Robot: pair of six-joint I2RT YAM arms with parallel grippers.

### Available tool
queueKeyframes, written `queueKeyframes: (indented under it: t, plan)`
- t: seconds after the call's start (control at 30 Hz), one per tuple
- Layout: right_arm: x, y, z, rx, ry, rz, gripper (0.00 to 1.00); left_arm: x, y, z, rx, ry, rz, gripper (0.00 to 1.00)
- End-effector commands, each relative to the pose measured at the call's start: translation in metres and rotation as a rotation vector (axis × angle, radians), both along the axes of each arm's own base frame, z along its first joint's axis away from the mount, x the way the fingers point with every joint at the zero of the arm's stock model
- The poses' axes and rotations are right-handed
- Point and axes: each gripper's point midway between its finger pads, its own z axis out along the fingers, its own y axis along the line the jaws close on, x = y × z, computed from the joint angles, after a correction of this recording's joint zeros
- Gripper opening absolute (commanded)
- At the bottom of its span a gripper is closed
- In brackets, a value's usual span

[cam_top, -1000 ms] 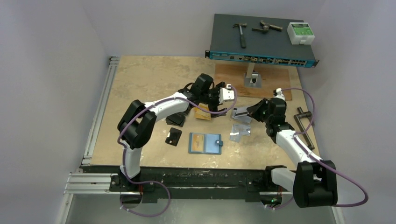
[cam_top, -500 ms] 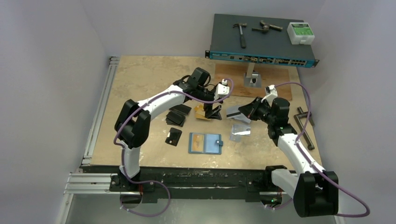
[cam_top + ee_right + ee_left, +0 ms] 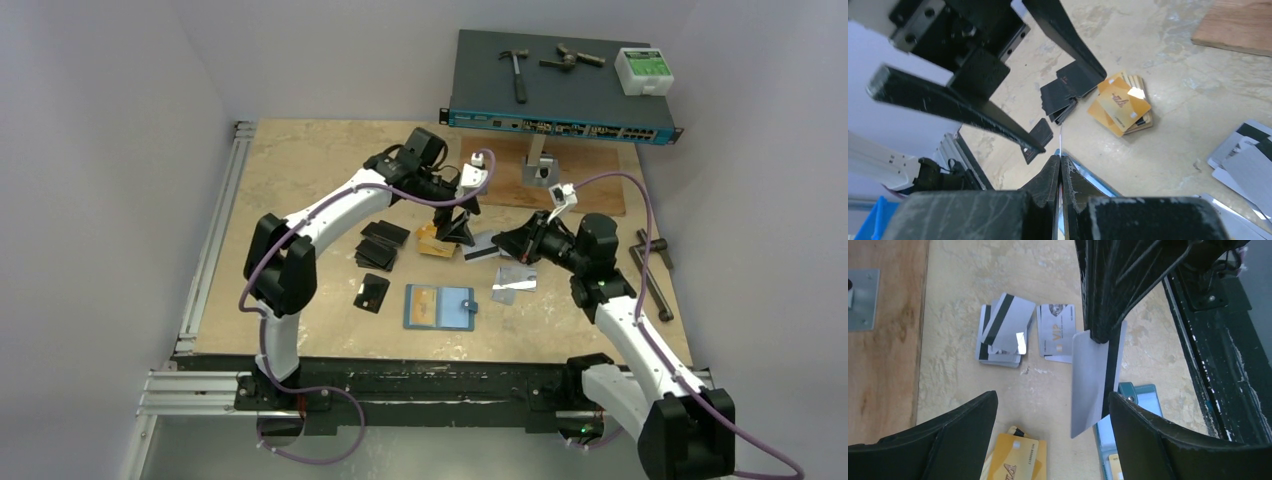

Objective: Put the credit cards into the card holder
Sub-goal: Pick up the credit card from the storage box.

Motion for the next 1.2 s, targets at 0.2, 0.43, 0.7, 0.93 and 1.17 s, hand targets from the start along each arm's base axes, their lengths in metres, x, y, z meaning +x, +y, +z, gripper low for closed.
queueKeyframes:
  t: [0.2, 0.43, 0.7, 0.93, 1.17]
  plan:
    - [-0.010, 0.017, 0.038, -0.006, -0.169, 0.078, 0.00, -0.045, 0.016, 0.027, -0.036, 0.166, -0.211, 0.62]
    - [-0.020, 0.023, 0.059, 0.005, -0.241, 0.118, 0.00, -0.052, 0.020, 0.031, -0.032, 0.181, -0.219, 0.42]
    - [-0.025, 0.025, 0.079, 0.003, -0.279, 0.130, 0.00, -0.061, 0.016, 0.047, -0.081, 0.183, -0.217, 0.00]
    - [-0.013, 0.016, 0.072, -0.032, -0.224, 0.048, 0.67, -0.055, 0.015, 0.071, -0.114, 0.358, -0.016, 0.00]
    - [-0.026, 0.018, 0.076, 0.073, -0.257, 0.047, 0.77, -0.056, 0.017, 0.104, -0.159, 0.517, 0.093, 0.00]
